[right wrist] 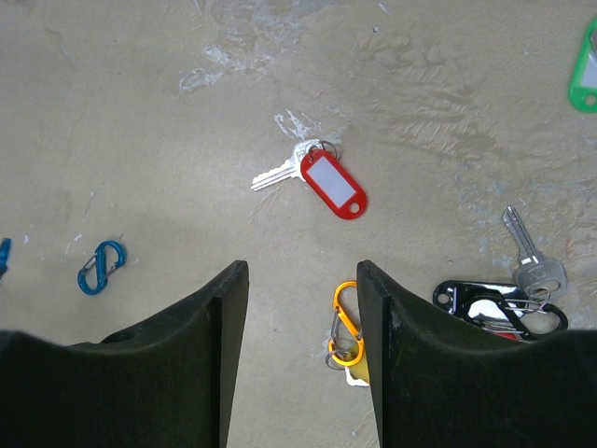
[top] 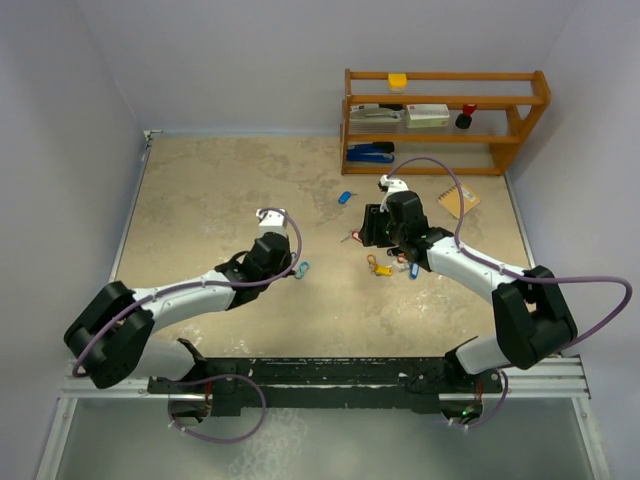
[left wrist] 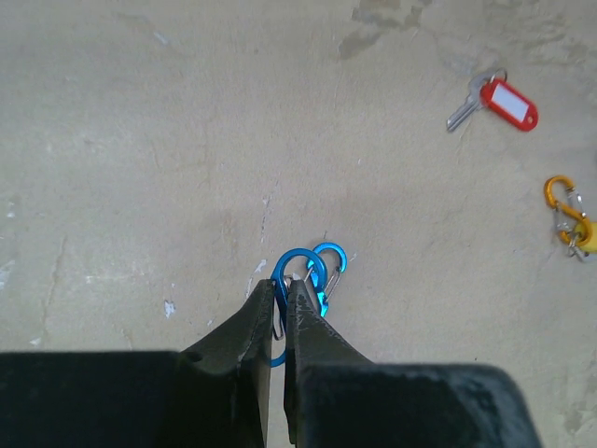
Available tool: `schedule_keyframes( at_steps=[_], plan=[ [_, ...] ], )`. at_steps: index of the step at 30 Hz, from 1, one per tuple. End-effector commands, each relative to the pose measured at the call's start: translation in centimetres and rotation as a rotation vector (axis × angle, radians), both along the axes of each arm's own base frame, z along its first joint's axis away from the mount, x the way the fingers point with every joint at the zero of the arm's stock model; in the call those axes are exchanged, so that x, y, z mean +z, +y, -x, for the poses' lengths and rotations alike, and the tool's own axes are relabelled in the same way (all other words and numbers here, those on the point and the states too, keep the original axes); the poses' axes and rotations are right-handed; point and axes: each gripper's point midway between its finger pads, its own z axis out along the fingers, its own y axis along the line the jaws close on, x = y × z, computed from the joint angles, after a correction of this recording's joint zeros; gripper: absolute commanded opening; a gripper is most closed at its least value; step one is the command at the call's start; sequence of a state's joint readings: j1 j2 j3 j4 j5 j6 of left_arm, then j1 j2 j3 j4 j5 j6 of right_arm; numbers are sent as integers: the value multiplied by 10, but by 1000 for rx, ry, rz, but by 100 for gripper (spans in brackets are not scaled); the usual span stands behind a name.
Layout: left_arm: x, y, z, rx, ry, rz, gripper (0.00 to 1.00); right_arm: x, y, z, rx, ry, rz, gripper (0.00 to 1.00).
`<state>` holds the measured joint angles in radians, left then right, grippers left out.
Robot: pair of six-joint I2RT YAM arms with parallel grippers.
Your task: Put the keys on the keyring
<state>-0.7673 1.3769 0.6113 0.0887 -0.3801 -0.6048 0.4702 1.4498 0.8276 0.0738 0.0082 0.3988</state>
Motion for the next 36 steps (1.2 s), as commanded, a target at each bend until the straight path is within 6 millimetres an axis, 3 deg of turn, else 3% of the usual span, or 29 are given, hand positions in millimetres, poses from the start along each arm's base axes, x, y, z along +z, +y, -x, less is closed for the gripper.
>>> schedule_keyframes(
  at_steps=[1, 11, 14, 16, 19, 25, 36],
  plan=[
    [30, 7, -6, 21, -71, -13, 0, 19, 4, -5, 3, -57, -37, 53],
    [33, 12, -7, 48, -78, -22, 0, 14, 5, -11, 3, -51, -24, 53],
    [31, 13, -8, 63, -73, -27, 0, 4, 9, -18, 7, -26, -11, 53],
    [29, 13, -9, 72, -69, -28, 0, -13, 10, -20, 3, 15, 13, 53],
    [27, 11, -10, 69, -64, -23, 0, -10, 15, -43, -20, -5, 30, 52],
    [25, 11, -9, 65, -61, -22, 0, -20, 18, -63, -57, 10, 54, 53],
    [24, 15, -8, 67, -64, -39, 0, -44, 25, -61, -31, 72, 42, 58]
  ],
)
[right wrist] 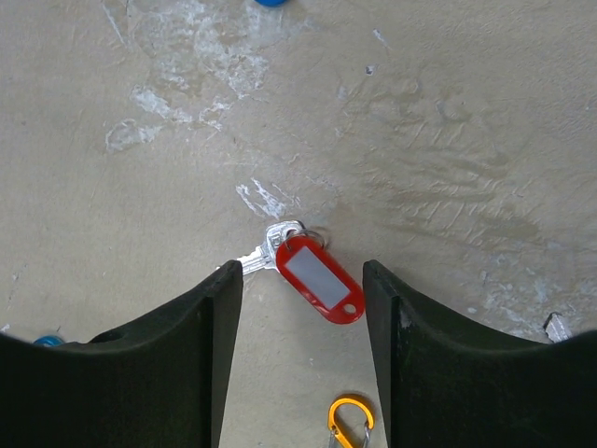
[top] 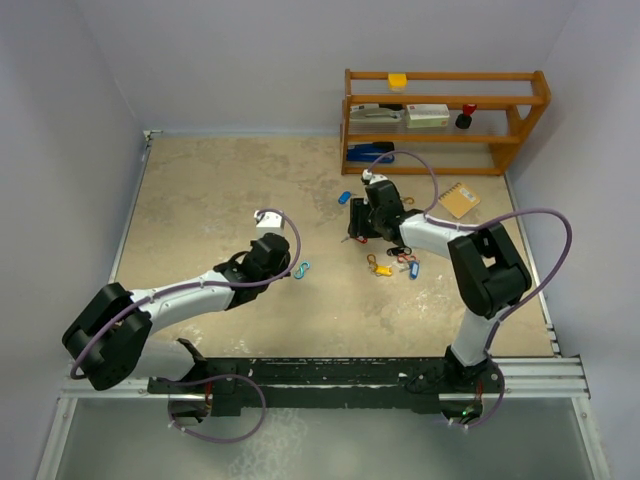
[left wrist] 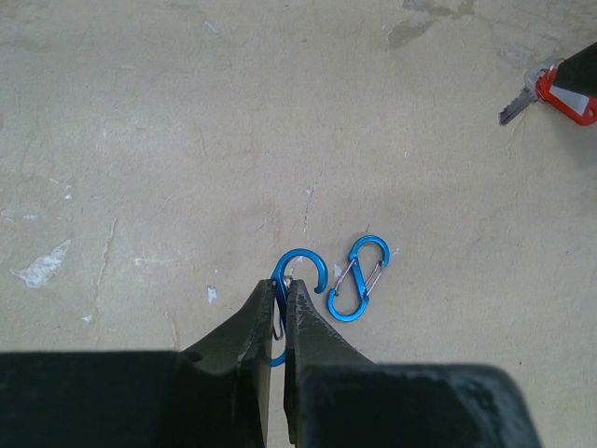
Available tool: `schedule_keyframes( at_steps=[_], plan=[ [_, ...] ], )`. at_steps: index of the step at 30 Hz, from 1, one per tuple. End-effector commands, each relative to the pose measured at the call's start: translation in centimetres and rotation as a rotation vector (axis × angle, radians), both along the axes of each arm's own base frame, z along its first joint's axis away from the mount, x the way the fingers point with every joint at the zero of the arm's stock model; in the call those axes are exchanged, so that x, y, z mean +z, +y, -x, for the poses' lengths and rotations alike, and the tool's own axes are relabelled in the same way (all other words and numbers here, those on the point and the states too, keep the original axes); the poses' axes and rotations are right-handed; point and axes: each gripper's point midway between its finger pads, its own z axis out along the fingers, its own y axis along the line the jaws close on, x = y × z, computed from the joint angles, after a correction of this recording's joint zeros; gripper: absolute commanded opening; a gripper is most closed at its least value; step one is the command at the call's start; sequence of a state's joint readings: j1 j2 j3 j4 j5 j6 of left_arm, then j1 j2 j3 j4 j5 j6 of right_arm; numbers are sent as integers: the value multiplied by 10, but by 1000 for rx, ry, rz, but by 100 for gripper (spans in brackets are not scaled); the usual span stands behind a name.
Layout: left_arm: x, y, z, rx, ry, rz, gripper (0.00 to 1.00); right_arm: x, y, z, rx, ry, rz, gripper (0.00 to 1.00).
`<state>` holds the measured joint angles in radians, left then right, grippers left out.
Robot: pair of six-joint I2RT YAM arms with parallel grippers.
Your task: Put the keys on the keyring
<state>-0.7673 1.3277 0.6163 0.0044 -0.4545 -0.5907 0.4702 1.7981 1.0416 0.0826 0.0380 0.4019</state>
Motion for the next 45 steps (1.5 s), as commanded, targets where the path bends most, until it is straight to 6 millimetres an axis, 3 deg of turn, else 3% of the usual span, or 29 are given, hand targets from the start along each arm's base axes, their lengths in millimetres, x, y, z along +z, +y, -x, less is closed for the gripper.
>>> schedule_keyframes(
  at_steps=[1, 19, 26, 36, 42, 45],
  plan=[
    [18, -5, -10, 16, -53, 25, 0, 11, 6, -11, -8, -27, -34, 59],
    [20, 1, -8, 27, -61, 13, 0, -19, 10, 11, 44, 71, -109, 61],
    [17, 3, -8, 33, -63, 16, 0, -19, 36, 28, 107, 84, -178, 60],
    [15, 6, -6, 40, -63, 15, 0, -4, 80, 42, 182, 57, -186, 60],
    [15, 7, -5, 42, -64, 12, 0, 26, 65, 32, 142, -60, -145, 59],
    [15, 7, -5, 44, -65, 14, 0, 32, 56, 32, 120, -60, -102, 59]
  ],
)
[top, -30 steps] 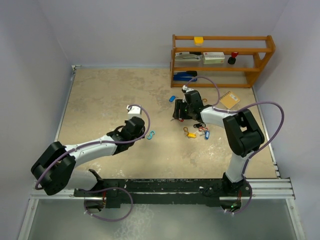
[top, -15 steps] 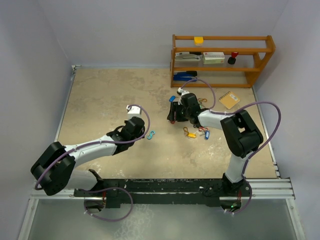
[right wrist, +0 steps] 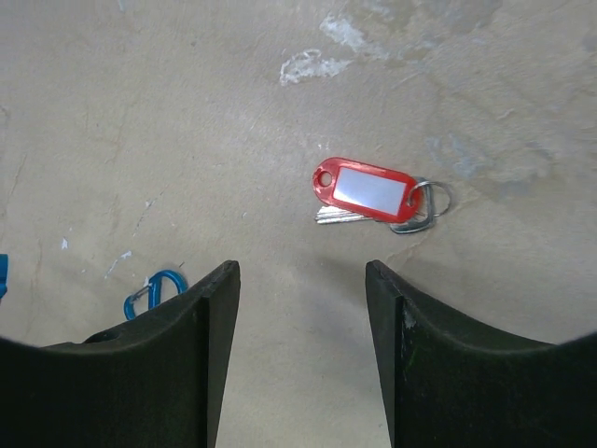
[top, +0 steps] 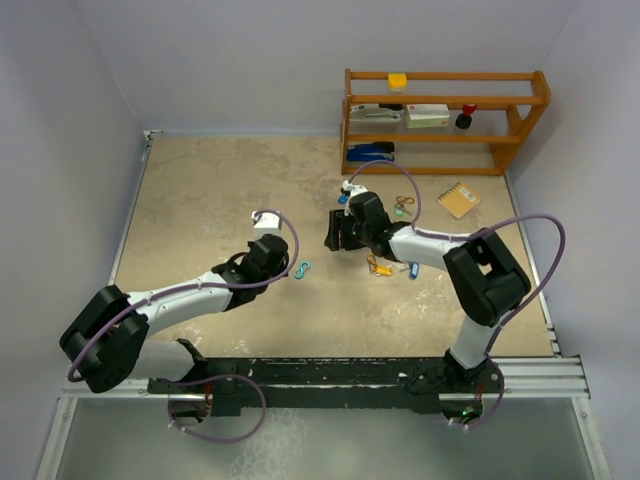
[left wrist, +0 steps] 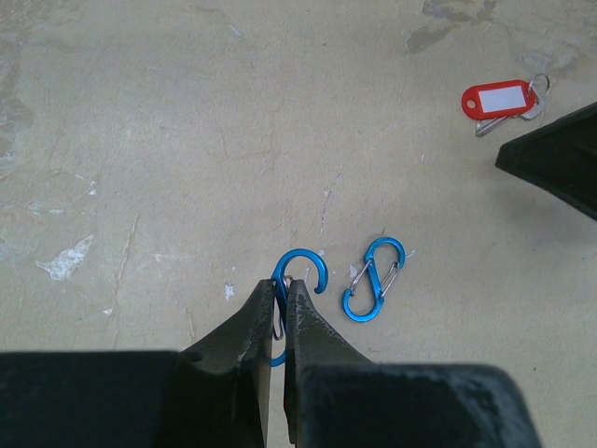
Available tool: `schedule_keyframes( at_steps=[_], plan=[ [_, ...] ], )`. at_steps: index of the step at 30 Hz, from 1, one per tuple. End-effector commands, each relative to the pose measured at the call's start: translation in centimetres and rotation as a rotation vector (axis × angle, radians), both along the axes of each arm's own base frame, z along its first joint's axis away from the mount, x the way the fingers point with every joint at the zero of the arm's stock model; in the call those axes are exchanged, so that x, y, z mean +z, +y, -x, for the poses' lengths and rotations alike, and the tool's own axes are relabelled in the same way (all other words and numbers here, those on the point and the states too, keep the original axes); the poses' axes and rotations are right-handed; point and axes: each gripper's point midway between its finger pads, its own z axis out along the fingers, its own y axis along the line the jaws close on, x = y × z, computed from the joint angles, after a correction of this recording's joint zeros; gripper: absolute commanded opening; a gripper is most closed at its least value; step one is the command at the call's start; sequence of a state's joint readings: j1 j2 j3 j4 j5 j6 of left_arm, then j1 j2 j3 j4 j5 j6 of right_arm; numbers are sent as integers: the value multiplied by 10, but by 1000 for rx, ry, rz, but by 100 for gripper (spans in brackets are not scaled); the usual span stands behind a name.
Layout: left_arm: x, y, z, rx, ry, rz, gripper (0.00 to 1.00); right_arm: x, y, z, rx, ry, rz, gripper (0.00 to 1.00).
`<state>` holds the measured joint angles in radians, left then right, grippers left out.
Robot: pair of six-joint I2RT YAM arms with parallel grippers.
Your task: Put the keys on the keyring
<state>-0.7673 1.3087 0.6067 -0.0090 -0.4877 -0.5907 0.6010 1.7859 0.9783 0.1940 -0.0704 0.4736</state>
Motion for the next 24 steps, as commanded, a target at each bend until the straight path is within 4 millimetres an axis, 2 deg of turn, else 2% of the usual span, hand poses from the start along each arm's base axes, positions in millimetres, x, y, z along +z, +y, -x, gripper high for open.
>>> schedule_keyframes(
  at_steps=[1, 6, 14, 24],
  plan=[
    [14, -1, -6, 18, -53, 32, 0, 31, -16, -9, -51, -69, 44, 59],
    [12, -3, -6, 16, -49, 34, 0, 27, -33, -16, -97, -97, 125, 60],
    [14, -1, -6, 19, -51, 32, 0, 11, -44, -36, -96, -82, 82, 61],
    [13, 0, -6, 19, -51, 18, 0, 1, -31, -49, -18, -95, -13, 60]
  ],
)
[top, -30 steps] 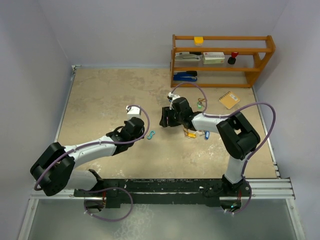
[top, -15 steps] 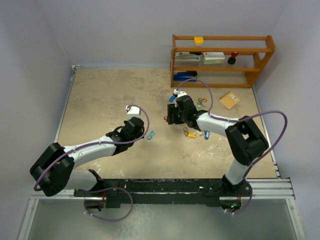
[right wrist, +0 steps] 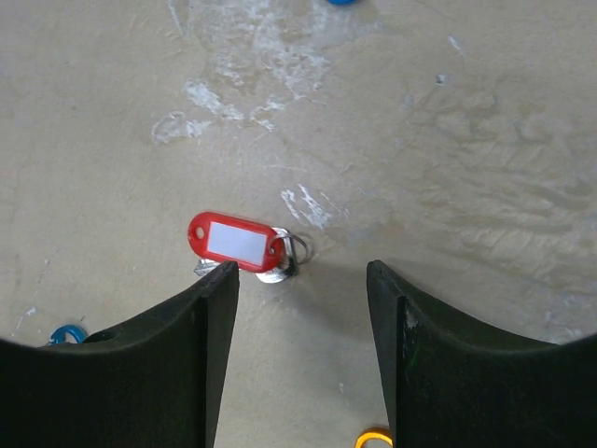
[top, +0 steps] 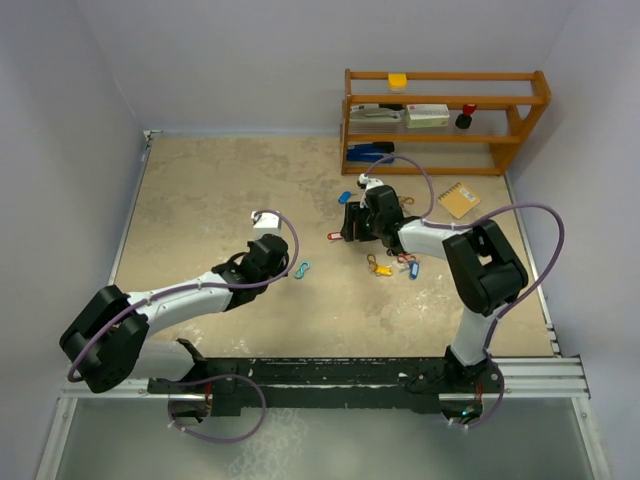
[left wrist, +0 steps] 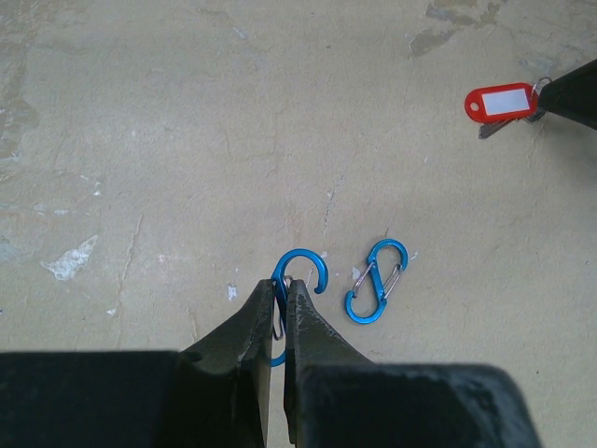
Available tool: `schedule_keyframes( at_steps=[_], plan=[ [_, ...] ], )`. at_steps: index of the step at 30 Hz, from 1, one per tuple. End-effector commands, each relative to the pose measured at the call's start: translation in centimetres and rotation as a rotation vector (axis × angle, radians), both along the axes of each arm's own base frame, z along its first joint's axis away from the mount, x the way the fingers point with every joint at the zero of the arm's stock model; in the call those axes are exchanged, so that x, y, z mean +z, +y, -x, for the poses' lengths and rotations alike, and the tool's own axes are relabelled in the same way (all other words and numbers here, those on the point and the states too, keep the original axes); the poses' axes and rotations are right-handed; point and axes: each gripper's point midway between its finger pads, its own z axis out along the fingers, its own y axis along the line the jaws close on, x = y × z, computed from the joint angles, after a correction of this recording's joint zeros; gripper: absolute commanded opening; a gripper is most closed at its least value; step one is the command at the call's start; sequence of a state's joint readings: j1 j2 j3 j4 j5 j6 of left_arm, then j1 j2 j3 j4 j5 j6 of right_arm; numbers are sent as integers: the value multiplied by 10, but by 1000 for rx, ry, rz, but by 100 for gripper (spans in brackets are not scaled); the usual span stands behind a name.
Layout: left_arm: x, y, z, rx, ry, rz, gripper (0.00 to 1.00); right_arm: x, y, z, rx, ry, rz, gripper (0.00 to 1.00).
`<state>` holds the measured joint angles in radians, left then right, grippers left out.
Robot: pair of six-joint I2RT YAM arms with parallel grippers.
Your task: Put the keys on the keyring
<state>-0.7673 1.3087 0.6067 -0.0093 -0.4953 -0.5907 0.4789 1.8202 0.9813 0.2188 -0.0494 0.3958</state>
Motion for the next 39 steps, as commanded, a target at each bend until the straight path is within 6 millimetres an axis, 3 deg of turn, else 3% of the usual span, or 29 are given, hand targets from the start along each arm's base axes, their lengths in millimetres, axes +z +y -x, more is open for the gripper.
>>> schedule_keyframes(
  at_steps=[1, 9, 22, 39],
  plan=[
    [13, -1, -6, 14, -48, 20, 0, 11, 20, -13, 81, -61, -80, 61],
    [15, -1, -7, 12, -49, 13, 0, -2, 35, -15, 141, -32, -118, 60],
    [15, -2, -8, 12, -50, 12, 0, -12, 32, 5, 176, 0, -127, 58],
    [12, -1, -6, 17, -47, 17, 0, -7, 24, 15, 167, -9, -120, 56]
  ],
)
